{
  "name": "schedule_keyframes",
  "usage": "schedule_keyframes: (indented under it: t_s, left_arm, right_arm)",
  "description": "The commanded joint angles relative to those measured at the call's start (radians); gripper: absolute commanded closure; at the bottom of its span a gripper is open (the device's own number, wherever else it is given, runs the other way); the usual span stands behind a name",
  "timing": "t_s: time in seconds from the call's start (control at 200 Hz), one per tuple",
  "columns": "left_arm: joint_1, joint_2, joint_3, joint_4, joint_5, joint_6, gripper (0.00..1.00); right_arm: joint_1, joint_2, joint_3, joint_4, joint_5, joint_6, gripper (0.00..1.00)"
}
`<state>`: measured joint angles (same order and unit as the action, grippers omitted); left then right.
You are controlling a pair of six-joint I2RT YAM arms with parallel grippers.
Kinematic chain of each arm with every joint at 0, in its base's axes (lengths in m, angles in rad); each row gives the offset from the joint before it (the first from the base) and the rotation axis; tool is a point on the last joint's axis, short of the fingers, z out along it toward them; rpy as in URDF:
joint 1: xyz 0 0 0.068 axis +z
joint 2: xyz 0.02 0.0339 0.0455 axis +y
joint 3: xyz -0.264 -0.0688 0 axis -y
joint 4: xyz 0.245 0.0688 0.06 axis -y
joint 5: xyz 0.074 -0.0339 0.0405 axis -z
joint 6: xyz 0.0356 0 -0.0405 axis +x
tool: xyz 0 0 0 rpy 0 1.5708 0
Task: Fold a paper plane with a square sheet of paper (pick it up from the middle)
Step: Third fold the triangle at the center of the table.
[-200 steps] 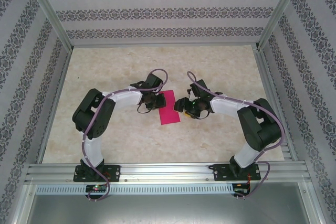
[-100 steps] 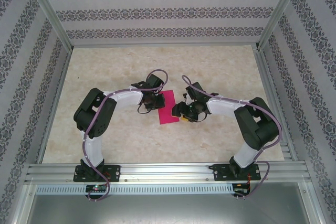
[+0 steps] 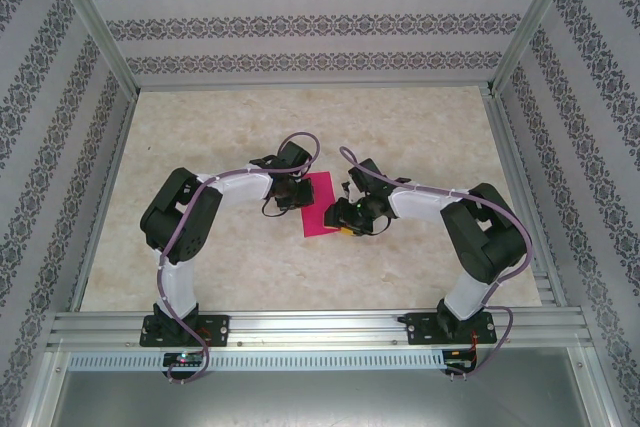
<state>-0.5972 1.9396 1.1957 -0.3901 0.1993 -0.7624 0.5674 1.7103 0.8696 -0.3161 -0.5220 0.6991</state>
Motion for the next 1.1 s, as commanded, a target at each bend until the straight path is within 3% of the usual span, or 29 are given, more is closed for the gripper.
schedule_keyframes:
  t_s: [0.0, 0.335, 0.515, 0.639, 1.094]
  left_arm:
    - [-0.004, 0.023, -0.025, -0.05, -0.042, -0.008, 0.87]
    - [-0.004, 0.014, -0.019, -0.057, -0.037, 0.001, 0.87]
    - [-0.003, -0.022, -0.007, -0.028, 0.012, 0.034, 0.87]
    - [0.001, -0.062, 0.008, 0.004, 0.035, 0.058, 0.85]
    - [0.041, -0.018, 0.008, 0.051, 0.039, 0.096, 0.85]
  right_arm:
    - [-0.001, -0.011, -0.006, 0.059, -0.023, 0.019, 0.54]
    - [-0.044, -0.067, -0.066, 0.145, 0.011, 0.112, 0.73]
    - [-0.052, -0.087, -0.072, 0.133, 0.028, 0.137, 0.91]
    - [-0.051, -0.086, -0.07, 0.14, 0.01, 0.149, 0.98]
    - [-0.051, -0.155, -0.081, 0.021, 0.001, 0.154, 0.98]
